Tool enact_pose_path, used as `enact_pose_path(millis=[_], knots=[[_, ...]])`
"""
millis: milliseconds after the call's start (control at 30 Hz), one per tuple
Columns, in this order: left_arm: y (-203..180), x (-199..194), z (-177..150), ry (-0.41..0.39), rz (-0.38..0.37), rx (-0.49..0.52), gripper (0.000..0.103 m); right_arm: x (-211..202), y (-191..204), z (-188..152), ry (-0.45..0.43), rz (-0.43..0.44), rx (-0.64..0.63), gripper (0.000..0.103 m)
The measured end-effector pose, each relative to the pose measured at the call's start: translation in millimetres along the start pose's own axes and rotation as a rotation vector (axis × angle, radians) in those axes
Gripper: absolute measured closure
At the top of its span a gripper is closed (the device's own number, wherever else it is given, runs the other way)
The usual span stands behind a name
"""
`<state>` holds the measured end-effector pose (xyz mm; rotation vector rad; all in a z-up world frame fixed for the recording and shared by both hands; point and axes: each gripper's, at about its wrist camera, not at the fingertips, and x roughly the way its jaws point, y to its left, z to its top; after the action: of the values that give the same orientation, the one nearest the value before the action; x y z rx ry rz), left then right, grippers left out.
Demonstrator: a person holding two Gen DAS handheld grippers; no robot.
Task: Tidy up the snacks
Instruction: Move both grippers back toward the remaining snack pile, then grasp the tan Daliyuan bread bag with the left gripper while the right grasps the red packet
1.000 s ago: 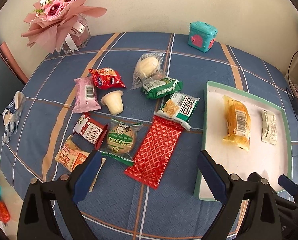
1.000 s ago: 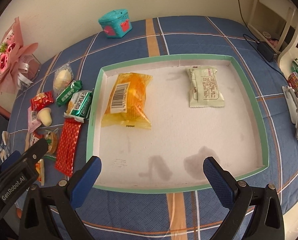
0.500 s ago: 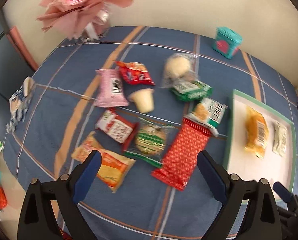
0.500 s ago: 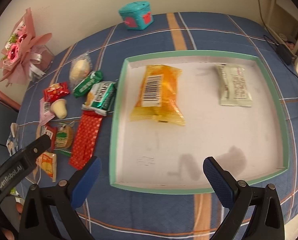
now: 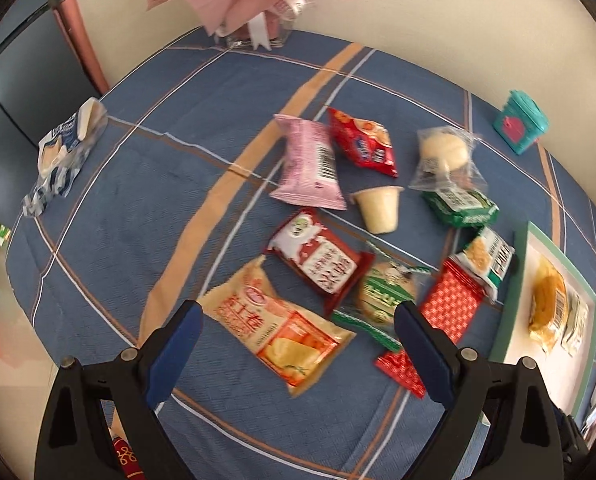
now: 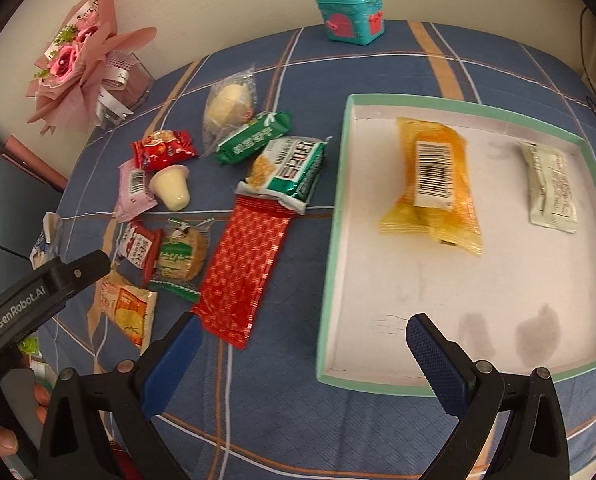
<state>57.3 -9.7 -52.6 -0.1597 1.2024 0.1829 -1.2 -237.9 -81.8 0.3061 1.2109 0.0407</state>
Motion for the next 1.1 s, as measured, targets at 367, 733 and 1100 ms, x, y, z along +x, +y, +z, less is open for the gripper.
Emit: enact_pose_path(millis=[367, 733, 1100], knots=[[21.5, 18.1, 4.7, 0.056, -0.004, -0.061, 0.007, 25.1, 34.8, 11.9, 0.003, 0.048, -0.041, 0.0], [25.8, 46.1, 5.4, 0.126, 0.023, -0.104, 0.007, 61.3, 57.4, 19.8, 0.044, -0.042, -0.11, 0.001], [30.0, 68.0, 15.2, 0.156, 0.034, -0.122, 0.007, 89.0, 74.4, 37.8, 0.038, -0.139, -0.167, 0.003]])
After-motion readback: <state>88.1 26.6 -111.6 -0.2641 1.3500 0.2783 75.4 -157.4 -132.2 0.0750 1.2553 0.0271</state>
